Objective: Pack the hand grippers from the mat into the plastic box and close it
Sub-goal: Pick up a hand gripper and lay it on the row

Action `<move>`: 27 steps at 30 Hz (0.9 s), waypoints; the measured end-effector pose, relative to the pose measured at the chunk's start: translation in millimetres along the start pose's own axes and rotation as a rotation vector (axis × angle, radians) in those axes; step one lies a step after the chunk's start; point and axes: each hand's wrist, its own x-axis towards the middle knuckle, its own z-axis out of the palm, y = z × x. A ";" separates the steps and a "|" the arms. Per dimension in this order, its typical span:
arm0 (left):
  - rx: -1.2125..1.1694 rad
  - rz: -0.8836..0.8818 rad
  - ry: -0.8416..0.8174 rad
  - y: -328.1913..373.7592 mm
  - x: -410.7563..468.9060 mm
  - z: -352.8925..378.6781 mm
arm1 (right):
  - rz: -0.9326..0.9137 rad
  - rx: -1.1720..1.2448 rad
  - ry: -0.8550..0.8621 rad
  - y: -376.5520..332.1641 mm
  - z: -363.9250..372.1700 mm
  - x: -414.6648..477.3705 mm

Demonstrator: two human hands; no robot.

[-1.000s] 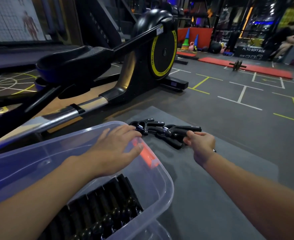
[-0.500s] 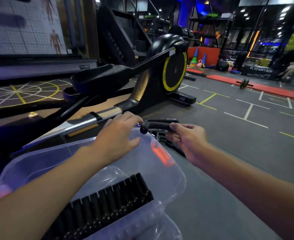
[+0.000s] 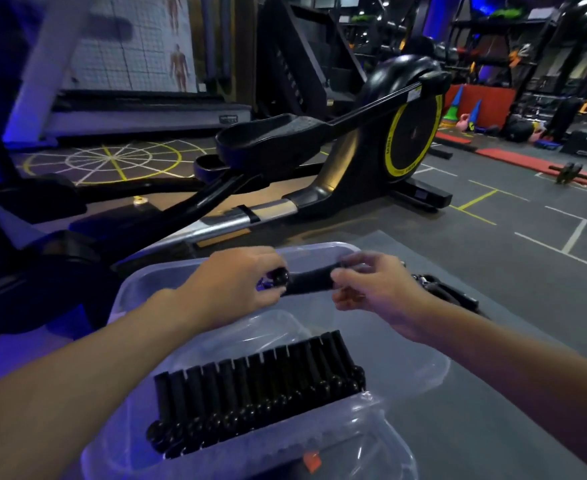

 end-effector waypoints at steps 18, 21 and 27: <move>-0.012 -0.218 -0.093 -69.3 -54.0 -0.2 | -0.447 -0.882 -0.152 29.4 75.7 48.9; 0.061 -0.194 0.017 -73.5 -55.5 -5.6 | -0.443 -0.905 -0.186 39.7 86.7 56.0; 0.124 -0.342 -0.192 -82.2 -58.4 -8.0 | -0.415 -0.905 -0.270 65.6 114.1 68.7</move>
